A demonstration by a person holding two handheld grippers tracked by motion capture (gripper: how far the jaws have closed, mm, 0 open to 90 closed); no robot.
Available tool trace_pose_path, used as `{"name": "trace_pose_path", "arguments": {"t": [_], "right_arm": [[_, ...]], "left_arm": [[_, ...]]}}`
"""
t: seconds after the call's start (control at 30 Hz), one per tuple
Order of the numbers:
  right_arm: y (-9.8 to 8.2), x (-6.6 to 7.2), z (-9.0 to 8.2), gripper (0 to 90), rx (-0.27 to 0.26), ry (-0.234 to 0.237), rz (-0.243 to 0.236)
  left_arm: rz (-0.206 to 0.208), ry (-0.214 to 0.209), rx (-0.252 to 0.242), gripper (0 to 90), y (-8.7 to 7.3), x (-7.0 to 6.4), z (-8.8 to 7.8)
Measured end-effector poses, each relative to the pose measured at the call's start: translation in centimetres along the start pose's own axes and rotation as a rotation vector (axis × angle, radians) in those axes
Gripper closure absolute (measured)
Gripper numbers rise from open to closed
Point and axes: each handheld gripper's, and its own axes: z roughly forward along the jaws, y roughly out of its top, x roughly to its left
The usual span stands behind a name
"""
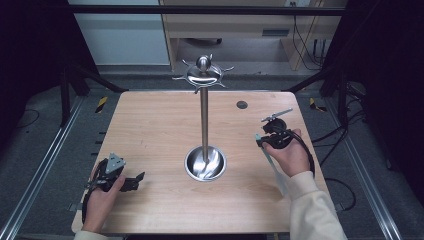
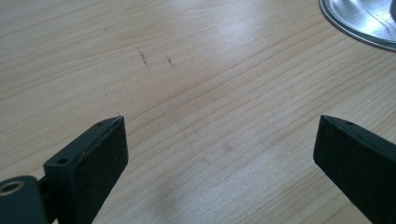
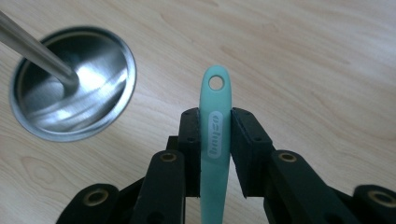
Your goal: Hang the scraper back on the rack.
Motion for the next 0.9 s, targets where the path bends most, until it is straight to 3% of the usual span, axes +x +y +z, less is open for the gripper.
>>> {"name": "trace_pose_path", "arguments": {"t": [0.4,0.73,0.9], "right_arm": [[1.1,-0.1,-4.5,74.6,-0.154,0.026,-0.019],[3.1,0.7,-7.0,74.6,-0.260,0.073,-0.052],[3.7,1.0,-7.8,74.6,-0.319,0.090,-0.059]], "left_arm": [[-0.016,-0.002,-0.013,2.9,0.0,0.1,-0.4],[-0.061,0.018,-0.038,2.9,-0.2,0.8,-1.3],[-0.056,0.020,-0.036,2.9,-0.5,0.6,-1.6]]}}
